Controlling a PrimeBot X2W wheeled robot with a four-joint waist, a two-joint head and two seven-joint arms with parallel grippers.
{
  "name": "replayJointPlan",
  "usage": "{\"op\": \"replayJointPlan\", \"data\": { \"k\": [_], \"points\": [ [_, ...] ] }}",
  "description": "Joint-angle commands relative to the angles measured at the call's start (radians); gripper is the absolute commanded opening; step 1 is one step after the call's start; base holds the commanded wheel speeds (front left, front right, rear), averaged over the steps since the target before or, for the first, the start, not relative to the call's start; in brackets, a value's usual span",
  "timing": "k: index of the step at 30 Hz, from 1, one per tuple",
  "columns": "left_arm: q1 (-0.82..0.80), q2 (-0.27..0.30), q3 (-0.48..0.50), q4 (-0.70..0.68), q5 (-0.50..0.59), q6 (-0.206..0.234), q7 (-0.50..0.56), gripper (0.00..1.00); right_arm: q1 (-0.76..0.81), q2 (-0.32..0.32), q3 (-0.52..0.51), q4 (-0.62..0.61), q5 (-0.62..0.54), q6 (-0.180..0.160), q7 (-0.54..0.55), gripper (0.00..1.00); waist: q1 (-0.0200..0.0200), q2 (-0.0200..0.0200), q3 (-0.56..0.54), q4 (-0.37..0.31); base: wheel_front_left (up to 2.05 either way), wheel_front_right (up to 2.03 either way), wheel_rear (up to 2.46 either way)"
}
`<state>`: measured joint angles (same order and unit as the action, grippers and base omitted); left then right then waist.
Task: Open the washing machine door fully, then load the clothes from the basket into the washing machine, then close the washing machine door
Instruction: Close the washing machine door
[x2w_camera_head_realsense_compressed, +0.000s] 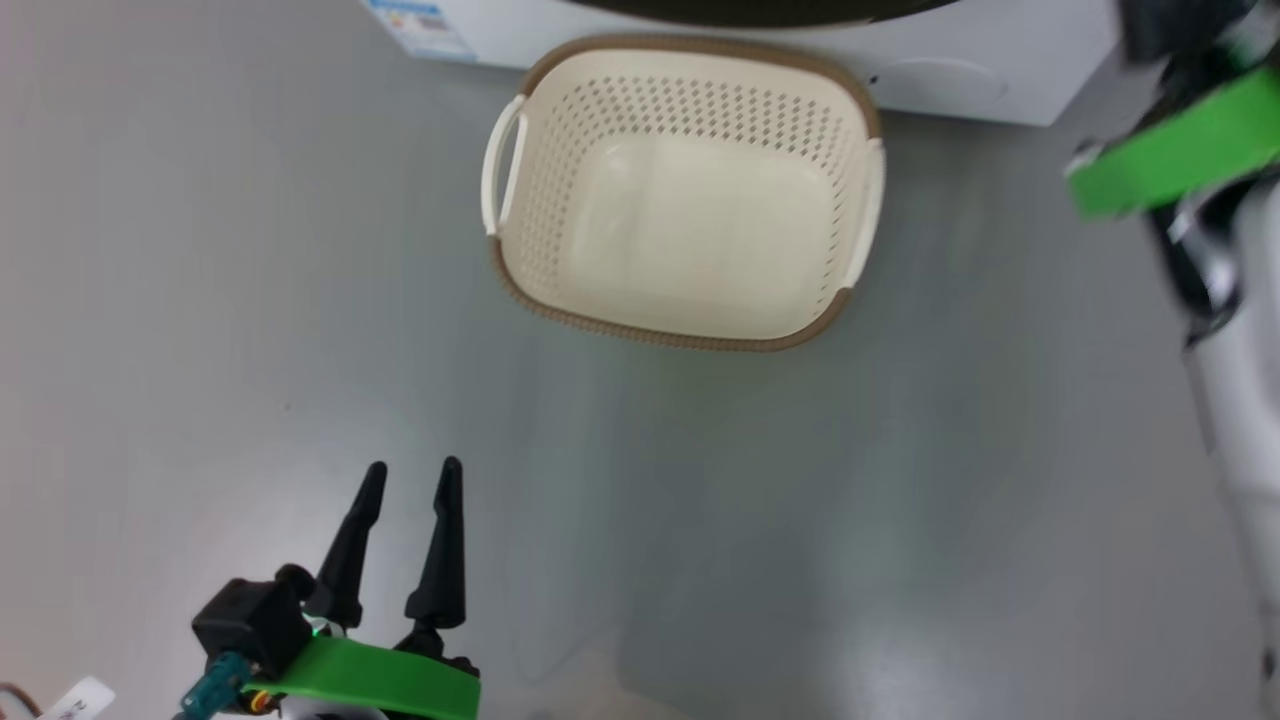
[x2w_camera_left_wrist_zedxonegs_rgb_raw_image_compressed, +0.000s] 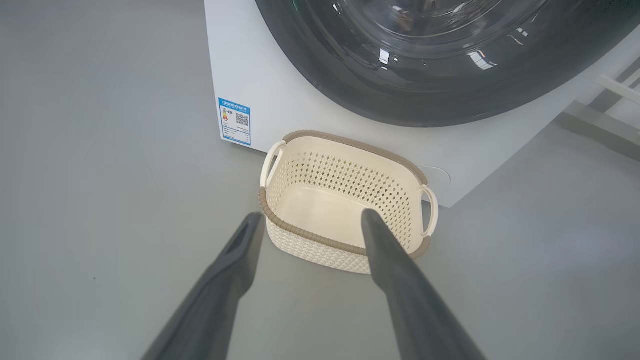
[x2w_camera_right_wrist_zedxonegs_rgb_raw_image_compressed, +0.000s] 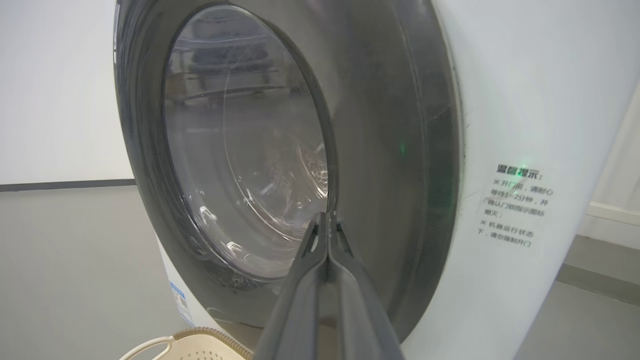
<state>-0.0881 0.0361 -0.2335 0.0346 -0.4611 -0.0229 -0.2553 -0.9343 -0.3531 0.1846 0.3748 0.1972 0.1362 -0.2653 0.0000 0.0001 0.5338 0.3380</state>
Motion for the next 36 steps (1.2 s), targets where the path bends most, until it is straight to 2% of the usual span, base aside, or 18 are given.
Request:
{"op": "replayJointPlan", "data": {
  "k": [1, 2, 9, 14, 18, 24, 27, 36],
  "points": [
    [-0.005, 0.014, 0.041, -0.011, 0.005, -0.005, -0.006, 1.00, 0.046, 0.028, 0.012, -0.039, 0.012, -0.006, 0.003, 0.76, 0.0000, -0.0001, -0.072, -0.069, 0.00, 0.00, 0.00],
    [-0.006, 0.014, 0.052, -0.008, 0.009, -0.005, -0.006, 1.00, 0.087, 0.038, 0.017, -0.057, 0.014, -0.006, 0.003, 1.00, 0.0000, -0.0001, -0.091, -0.087, 0.00, 0.00, 0.00],
    [0.014, 0.014, 0.128, 0.021, 0.051, -0.040, -0.006, 1.00, 0.338, 0.107, 0.023, -0.146, 0.039, -0.006, 0.003, 1.00, 0.0000, -0.0001, -0.234, -0.213, 0.00, 0.00, 0.00],
    [0.053, 0.014, 0.176, 0.066, 0.043, -0.030, -0.006, 1.00, 0.501, 0.143, 0.028, -0.196, 0.032, -0.006, 0.003, 1.00, 0.0000, -0.0001, -0.319, -0.287, 0.00, 0.00, 0.00],
    [0.083, 0.014, 0.193, 0.114, 0.088, -0.027, -0.006, 1.00, 0.596, 0.172, 0.035, -0.225, 0.027, -0.006, 0.003, 1.00, 0.0000, -0.0001, -0.380, -0.334, 0.00, 0.00, 0.00],
    [0.130, 0.014, 0.209, 0.142, 0.120, -0.019, -0.006, 1.00, 0.724, 0.197, 0.027, -0.266, 0.012, -0.006, 0.003, 1.00, 0.0000, -0.0001, -0.468, -0.357, 0.00, 0.00, 0.00],
    [0.182, 0.014, 0.215, 0.144, 0.130, -0.013, -0.006, 1.00, 0.825, 0.219, -0.009, -0.304, 0.001, -0.006, 0.003, 1.00, 0.0000, -0.0001, -0.525, -0.366, 0.00, 0.00, 0.00],
    [0.241, 0.014, 0.256, 0.109, 0.132, 0.002, -0.006, 1.00, 0.962, 0.245, -0.100, -0.348, -0.033, -0.006, 0.003, 1.00, 0.0000, -0.0001, -0.558, -0.369, 0.00, 0.00, 0.00]
  ]
}}
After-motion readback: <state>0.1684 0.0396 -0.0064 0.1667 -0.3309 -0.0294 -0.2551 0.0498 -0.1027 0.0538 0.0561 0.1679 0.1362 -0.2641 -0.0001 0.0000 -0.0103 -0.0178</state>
